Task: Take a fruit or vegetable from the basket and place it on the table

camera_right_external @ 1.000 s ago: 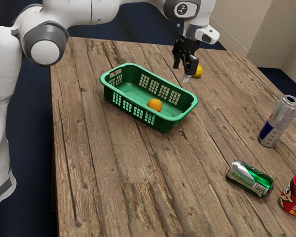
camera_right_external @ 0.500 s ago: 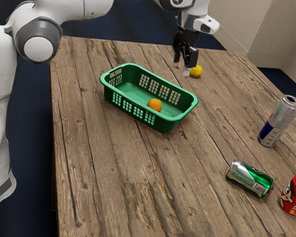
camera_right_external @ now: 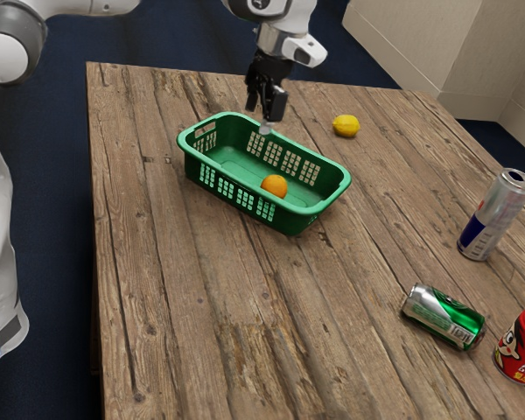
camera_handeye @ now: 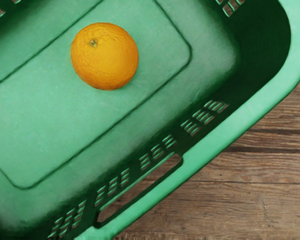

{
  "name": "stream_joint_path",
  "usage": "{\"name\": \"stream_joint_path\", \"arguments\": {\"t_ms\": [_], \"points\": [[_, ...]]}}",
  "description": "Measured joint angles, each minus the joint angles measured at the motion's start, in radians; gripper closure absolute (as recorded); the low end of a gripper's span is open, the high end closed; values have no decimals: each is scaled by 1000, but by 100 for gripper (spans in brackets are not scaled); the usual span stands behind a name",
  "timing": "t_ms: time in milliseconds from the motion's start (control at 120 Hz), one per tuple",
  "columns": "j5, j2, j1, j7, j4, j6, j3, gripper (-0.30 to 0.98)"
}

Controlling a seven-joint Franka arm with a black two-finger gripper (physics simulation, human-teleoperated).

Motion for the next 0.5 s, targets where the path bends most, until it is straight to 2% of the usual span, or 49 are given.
{"name": "stream_joint_path", "arguments": {"t_ms": [125, 200, 350, 500], "points": [[43, -1, 27, 18, -44, 51, 22, 0], [53, 44, 30, 26, -40, 95, 18, 0], [58, 191, 37, 42, 92, 146, -12, 0], [53, 230, 12, 55, 115, 174, -18, 0]]}}
